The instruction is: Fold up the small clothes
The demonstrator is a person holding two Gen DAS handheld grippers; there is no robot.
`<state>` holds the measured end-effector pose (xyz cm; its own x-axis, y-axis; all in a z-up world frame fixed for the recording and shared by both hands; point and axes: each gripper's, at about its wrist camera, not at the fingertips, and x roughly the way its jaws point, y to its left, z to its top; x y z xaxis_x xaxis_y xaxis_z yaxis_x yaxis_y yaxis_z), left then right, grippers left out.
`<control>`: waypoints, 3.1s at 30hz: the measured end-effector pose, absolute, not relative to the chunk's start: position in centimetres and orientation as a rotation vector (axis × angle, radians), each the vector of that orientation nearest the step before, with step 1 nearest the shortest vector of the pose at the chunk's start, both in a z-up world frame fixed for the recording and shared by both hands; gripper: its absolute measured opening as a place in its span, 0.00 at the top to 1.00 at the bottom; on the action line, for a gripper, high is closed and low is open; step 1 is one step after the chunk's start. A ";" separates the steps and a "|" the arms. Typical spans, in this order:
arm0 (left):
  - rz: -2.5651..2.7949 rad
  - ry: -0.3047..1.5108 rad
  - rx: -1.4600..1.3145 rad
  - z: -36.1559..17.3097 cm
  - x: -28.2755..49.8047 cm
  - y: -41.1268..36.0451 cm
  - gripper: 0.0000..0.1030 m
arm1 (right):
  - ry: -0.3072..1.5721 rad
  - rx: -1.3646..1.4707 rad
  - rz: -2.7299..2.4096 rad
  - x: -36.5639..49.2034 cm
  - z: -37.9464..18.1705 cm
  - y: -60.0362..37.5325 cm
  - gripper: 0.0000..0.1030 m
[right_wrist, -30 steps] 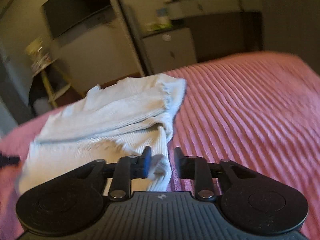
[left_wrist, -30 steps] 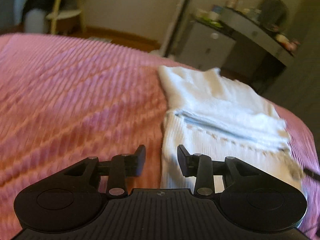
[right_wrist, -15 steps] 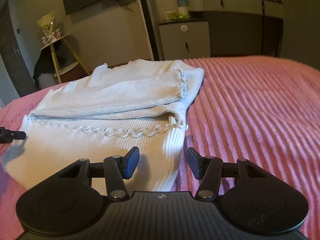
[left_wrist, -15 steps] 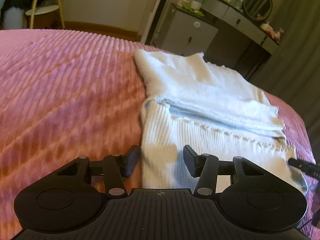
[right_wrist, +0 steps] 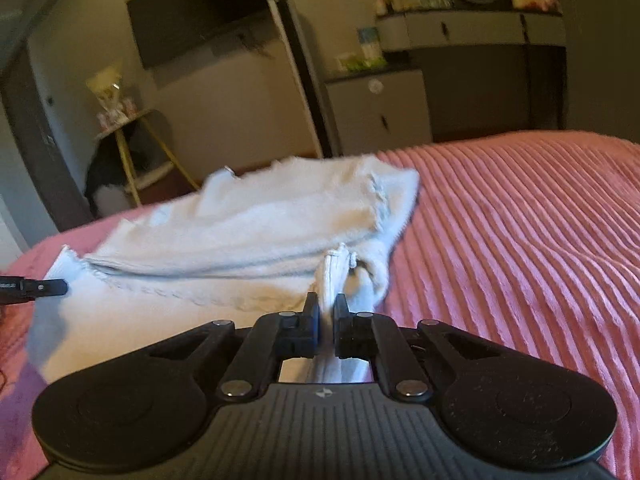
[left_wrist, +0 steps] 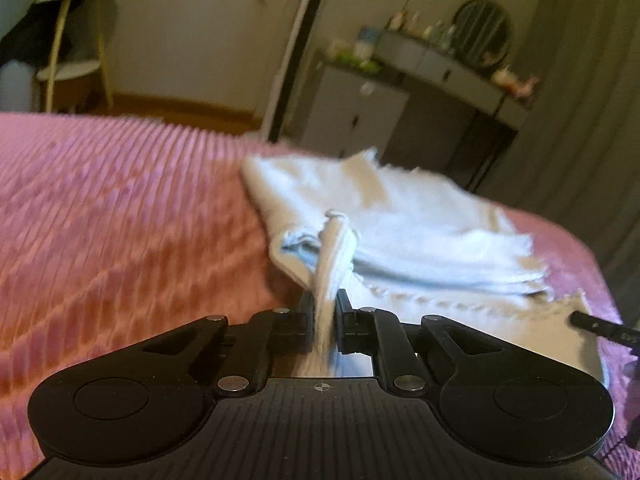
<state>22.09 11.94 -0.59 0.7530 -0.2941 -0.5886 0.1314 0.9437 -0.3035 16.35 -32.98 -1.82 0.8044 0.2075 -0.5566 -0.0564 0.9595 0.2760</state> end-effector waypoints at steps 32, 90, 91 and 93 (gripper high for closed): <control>-0.255 0.498 -0.073 5.7 24.5 10.1 0.90 | 0.501 0.066 0.102 19.8 3.0 -31.3 0.94; -0.143 0.838 -0.227 -1.2 31.2 9.8 0.80 | 0.734 0.379 0.012 22.0 -3.6 -32.4 0.89; -0.125 0.847 -0.218 -1.2 31.3 9.8 0.87 | 0.747 0.381 0.010 22.3 -3.6 -32.2 0.89; -0.111 0.847 -0.204 -0.7 31.2 9.9 0.89 | 0.756 0.381 -0.008 22.9 -3.4 -32.4 0.92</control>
